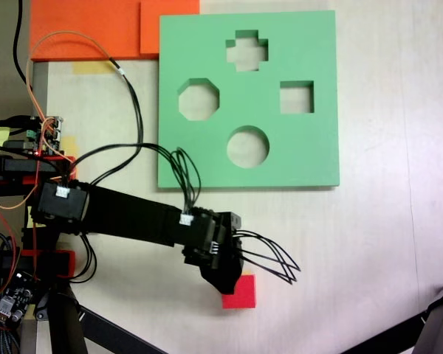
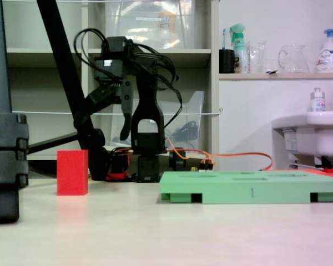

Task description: Put the square block into the corresponding hole

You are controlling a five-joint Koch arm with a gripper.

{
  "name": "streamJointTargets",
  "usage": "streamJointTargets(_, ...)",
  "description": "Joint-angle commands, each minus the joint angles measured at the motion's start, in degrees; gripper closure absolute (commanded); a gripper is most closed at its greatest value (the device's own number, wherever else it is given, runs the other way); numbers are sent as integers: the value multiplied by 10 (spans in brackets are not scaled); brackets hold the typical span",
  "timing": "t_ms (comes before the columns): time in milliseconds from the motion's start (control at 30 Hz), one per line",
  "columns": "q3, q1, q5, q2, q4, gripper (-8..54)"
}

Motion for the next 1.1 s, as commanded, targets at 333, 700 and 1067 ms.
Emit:
streamJointTargets(333, -37, 71, -56, -20, 17, -69)
streamJointTargets(700, -90, 104, -104, -83, 15, -69)
streamJointTargets(1067, -88, 87, -98, -145, 16, -67)
